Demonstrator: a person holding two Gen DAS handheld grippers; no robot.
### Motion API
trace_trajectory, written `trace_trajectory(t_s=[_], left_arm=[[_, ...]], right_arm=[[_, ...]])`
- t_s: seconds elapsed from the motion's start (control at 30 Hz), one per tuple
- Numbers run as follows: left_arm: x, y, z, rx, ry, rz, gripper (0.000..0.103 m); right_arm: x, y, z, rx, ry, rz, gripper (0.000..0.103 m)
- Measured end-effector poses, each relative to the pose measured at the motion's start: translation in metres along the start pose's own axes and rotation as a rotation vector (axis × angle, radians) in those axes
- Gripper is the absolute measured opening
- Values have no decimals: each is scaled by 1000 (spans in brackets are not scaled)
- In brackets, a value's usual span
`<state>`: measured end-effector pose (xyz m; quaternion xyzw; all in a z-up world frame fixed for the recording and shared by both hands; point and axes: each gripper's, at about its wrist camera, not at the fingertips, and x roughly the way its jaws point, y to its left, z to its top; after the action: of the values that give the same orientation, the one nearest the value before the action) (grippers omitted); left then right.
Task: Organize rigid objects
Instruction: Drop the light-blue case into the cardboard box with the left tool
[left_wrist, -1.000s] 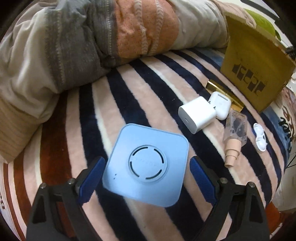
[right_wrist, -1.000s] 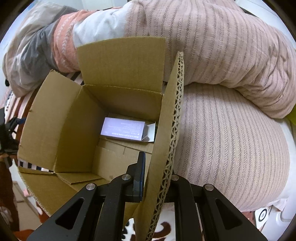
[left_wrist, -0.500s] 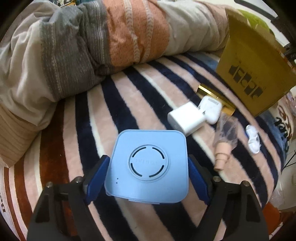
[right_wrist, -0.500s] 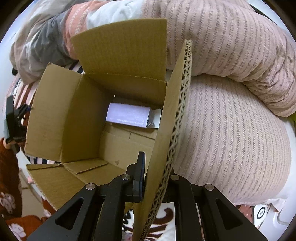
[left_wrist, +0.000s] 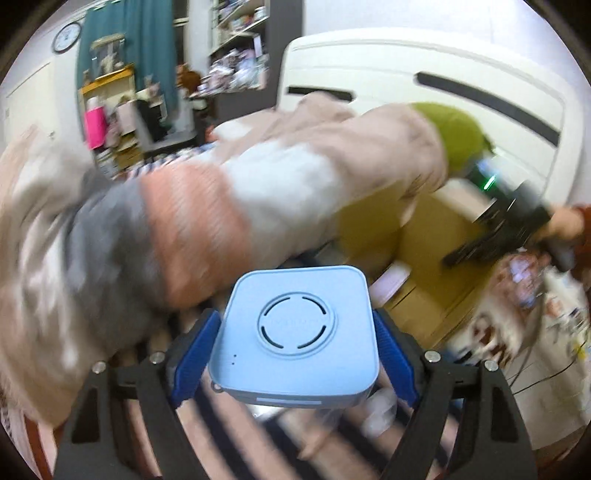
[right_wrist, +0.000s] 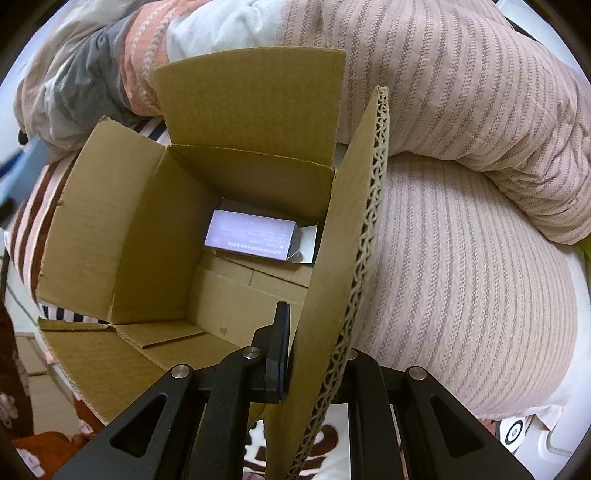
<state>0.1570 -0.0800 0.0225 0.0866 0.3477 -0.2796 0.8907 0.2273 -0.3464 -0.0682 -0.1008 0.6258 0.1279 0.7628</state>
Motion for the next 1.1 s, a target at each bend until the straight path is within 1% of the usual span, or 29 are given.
trace_trajectory(t_s=[0.07,0.1,0.13,0.2,0.3,0.37,0.4,0.47,0.57,0.67,0.73,0.77,0.8,0.9,0.97,1.03,1.07,1.1], left_arm=[[13,-23,27,7,-2,-64,80],[19,-32,35,15,3,-80,80],[26,-40,43,23,16,-92,80],[56,-59,57,38,69,-96,80],[93,-81,63,46,142,-111,80],[105,-88,59,39,172,-123,80],[111,-92,57,40,189,-131,73],[116,-100,55,49,201,-136,73],[112,-99,53,58,191,-127,76],[100,-91,50,57,177,-103,77],[89,-85,47,61,161,-88,85],[79,-81,44,67,140,-70,91],[71,-77,42,71,126,-61,92],[47,-63,32,64,96,-39,93],[30,-51,22,60,71,-2,94],[18,-41,11,60,51,32,99],[12,-35,3,58,43,59,102],[6,-27,-8,51,42,96,102]], right_arm=[[-2,2,-3,-1,-2,0,6],[-2,2,-3,-1,-2,1,6],[-1,4,-4,-1,-3,1,6],[-1,6,-9,-3,-4,2,6],[-2,6,-11,-5,-7,3,6],[-2,6,-12,-6,-7,4,6],[-2,7,-12,-7,-7,3,6],[-1,7,-12,-11,-8,1,6],[0,9,-12,-17,-10,2,6],[3,9,-12,-13,-4,1,7],[5,9,-12,-8,-5,3,7],[7,11,-13,-8,-5,2,7],[7,12,-13,-8,-5,2,7],[8,13,-12,-7,-3,-1,7],[8,12,-12,-9,-2,-2,7],[8,12,-12,-9,0,-7,7],[8,10,-11,-9,1,-7,7],[9,10,-10,-10,3,-12,7]])
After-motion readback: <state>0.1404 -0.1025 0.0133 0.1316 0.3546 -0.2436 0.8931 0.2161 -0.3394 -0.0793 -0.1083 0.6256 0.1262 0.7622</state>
